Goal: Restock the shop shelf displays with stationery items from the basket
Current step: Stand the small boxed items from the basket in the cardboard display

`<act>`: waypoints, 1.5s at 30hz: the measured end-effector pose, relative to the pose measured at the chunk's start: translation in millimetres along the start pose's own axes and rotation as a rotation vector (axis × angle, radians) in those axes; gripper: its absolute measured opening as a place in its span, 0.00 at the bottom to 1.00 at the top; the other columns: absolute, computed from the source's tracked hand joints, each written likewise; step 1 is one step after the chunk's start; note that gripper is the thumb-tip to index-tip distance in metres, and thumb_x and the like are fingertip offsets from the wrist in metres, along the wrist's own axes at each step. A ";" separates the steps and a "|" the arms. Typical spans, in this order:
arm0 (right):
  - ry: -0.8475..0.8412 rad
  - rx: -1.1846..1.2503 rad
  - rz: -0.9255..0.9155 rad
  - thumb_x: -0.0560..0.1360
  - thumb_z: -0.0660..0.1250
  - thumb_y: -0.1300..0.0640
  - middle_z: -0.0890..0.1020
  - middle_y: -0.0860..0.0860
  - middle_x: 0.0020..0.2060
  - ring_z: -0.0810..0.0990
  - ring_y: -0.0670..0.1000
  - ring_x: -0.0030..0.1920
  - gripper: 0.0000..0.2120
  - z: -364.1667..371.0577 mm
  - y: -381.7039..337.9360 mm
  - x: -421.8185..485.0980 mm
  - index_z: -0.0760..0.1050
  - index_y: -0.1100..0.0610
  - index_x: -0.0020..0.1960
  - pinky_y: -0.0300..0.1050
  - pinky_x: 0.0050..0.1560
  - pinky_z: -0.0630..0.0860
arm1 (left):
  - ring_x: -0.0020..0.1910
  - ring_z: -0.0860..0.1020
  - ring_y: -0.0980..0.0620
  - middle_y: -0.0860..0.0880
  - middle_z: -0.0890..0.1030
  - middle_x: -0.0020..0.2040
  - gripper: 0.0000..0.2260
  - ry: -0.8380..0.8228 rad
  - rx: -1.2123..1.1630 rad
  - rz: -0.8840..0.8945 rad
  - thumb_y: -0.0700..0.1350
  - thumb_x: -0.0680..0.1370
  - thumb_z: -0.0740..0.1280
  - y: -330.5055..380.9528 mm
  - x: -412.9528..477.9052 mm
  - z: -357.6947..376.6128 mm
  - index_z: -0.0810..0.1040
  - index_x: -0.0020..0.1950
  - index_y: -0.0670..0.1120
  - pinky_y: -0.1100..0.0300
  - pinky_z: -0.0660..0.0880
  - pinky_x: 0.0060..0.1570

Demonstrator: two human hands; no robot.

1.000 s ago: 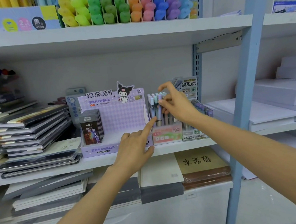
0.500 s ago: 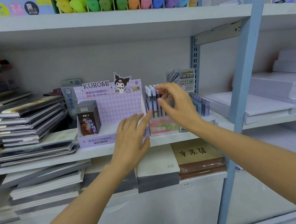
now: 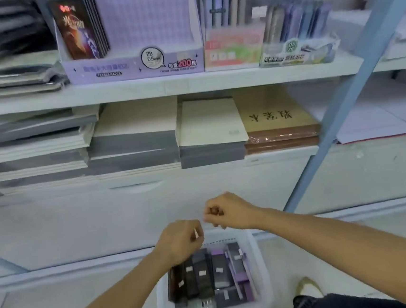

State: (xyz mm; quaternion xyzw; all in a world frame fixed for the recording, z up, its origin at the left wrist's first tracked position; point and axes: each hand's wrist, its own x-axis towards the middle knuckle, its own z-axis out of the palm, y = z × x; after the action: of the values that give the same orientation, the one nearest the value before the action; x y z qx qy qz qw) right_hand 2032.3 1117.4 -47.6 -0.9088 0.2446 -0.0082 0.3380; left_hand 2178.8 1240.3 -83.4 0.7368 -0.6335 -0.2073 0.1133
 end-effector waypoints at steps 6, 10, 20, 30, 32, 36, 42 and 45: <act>-0.254 0.017 0.262 0.77 0.66 0.53 0.84 0.54 0.49 0.81 0.53 0.49 0.10 120.7 79.8 4.3 0.81 0.57 0.53 0.48 0.54 0.76 | 0.48 0.78 0.52 0.52 0.80 0.47 0.09 -0.137 -0.257 -0.398 0.48 0.78 0.66 -48.2 -5.1 121.5 0.77 0.57 0.48 0.61 0.73 0.48; -0.272 0.167 0.441 0.77 0.65 0.51 0.80 0.52 0.46 0.78 0.51 0.47 0.07 169.4 107.2 4.1 0.76 0.54 0.50 0.49 0.55 0.76 | 0.53 0.77 0.49 0.48 0.76 0.56 0.19 -0.148 -0.362 -0.527 0.48 0.79 0.66 -62.5 0.4 162.8 0.70 0.68 0.47 0.58 0.73 0.56; 0.024 0.431 0.688 0.75 0.70 0.54 0.77 0.52 0.55 0.77 0.49 0.54 0.14 229.7 103.5 22.9 0.74 0.56 0.58 0.43 0.57 0.75 | 0.49 0.78 0.51 0.45 0.78 0.55 0.19 -0.141 -0.686 -0.639 0.40 0.81 0.62 -63.3 4.0 188.4 0.68 0.72 0.46 0.59 0.77 0.50; -0.090 0.826 0.736 0.74 0.71 0.58 0.78 0.46 0.54 0.77 0.41 0.50 0.19 201.6 116.4 25.2 0.71 0.56 0.64 0.31 0.42 0.74 | 0.53 0.79 0.49 0.47 0.79 0.55 0.17 -0.072 -1.083 -0.770 0.49 0.81 0.62 -71.2 4.2 181.0 0.70 0.69 0.46 0.52 0.78 0.57; -0.182 0.890 0.671 0.73 0.73 0.56 0.80 0.46 0.53 0.80 0.43 0.51 0.18 196.7 117.3 22.6 0.73 0.53 0.61 0.33 0.45 0.77 | 0.57 0.79 0.48 0.48 0.80 0.57 0.19 -0.089 -1.203 -0.747 0.54 0.77 0.65 -70.2 4.1 177.8 0.73 0.65 0.48 0.48 0.76 0.61; -0.191 0.905 0.549 0.73 0.73 0.52 0.83 0.48 0.50 0.83 0.43 0.49 0.11 193.2 113.8 25.3 0.77 0.49 0.54 0.35 0.47 0.79 | 0.57 0.80 0.45 0.47 0.82 0.57 0.18 0.014 -1.392 -0.756 0.54 0.74 0.67 -69.5 4.2 173.4 0.75 0.62 0.51 0.42 0.76 0.60; 0.021 0.515 0.557 0.78 0.67 0.54 0.77 0.48 0.57 0.77 0.47 0.56 0.17 195.3 119.8 40.8 0.72 0.55 0.66 0.44 0.62 0.75 | 0.54 0.81 0.45 0.46 0.81 0.56 0.09 0.233 -1.300 -0.822 0.51 0.80 0.64 -84.4 7.8 167.5 0.74 0.60 0.54 0.45 0.80 0.53; -0.104 0.304 0.510 0.76 0.68 0.54 0.68 0.52 0.66 0.72 0.51 0.63 0.27 207.6 120.8 45.4 0.64 0.55 0.73 0.46 0.66 0.71 | 0.48 0.83 0.42 0.43 0.83 0.52 0.08 0.187 -1.324 -0.786 0.51 0.80 0.64 -88.8 8.1 163.7 0.74 0.59 0.54 0.46 0.81 0.48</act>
State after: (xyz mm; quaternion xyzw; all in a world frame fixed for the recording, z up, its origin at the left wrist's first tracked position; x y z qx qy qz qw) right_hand 2056.6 1144.9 -289.3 -0.7564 0.4432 0.0868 0.4733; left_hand 2185.0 1263.3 -268.3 0.7007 -0.0573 -0.5045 0.5012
